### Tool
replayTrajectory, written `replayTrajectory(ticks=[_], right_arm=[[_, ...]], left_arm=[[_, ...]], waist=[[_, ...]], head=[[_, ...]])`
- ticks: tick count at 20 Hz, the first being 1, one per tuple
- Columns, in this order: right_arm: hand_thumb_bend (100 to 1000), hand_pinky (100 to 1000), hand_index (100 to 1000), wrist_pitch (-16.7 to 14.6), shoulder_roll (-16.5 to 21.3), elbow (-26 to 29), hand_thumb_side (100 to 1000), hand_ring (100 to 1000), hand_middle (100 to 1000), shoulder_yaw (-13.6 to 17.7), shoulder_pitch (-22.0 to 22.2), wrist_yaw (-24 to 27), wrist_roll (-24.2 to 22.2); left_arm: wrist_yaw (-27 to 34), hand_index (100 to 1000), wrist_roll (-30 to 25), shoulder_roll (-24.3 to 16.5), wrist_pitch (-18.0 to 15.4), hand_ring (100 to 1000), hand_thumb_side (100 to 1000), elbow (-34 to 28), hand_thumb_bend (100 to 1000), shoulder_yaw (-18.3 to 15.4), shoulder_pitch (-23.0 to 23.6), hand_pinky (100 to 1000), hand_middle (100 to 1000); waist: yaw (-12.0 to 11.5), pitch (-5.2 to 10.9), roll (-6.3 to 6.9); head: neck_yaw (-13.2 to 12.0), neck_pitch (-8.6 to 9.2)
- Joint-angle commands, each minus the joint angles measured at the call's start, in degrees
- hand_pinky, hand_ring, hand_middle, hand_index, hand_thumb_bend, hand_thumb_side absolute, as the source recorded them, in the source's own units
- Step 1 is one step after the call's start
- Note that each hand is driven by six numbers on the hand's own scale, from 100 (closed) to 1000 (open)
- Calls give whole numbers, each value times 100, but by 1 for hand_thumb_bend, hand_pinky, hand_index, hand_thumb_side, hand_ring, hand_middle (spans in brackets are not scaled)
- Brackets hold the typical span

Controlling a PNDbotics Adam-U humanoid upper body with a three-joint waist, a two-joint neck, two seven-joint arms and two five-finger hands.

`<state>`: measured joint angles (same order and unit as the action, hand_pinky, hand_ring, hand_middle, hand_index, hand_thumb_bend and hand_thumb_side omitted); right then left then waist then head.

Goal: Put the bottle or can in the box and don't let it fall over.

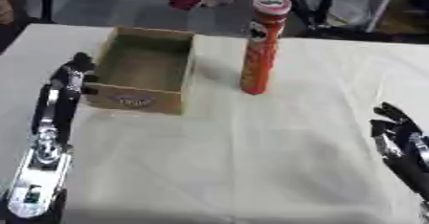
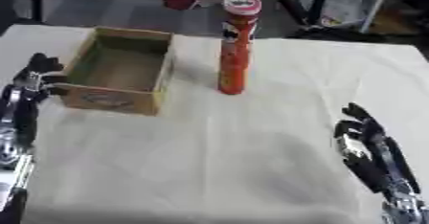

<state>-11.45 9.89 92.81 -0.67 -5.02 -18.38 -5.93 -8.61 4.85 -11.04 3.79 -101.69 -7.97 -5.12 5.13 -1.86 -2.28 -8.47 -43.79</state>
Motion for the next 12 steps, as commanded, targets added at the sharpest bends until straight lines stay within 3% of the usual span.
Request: replayTrajectory(ticks=[1, 12], right_arm=[[100, 785, 969, 0, 64, 89, 721, 842, 884, 51, -73, -21, 17], [100, 785, 971, 1, 82, 90, 720, 843, 884, 52, -89, -30, 17]], left_arm=[[30, 806, 6, -41, -14, 689, 921, -60, 529, -8, -47, 610, 704], [42, 806, 7, -42, -16, 689, 920, -58, 529, -9, -43, 610, 704]], waist=[[1, 65, 3], [-3, 64, 1]], head=[[-12, -33], [-21, -33]])
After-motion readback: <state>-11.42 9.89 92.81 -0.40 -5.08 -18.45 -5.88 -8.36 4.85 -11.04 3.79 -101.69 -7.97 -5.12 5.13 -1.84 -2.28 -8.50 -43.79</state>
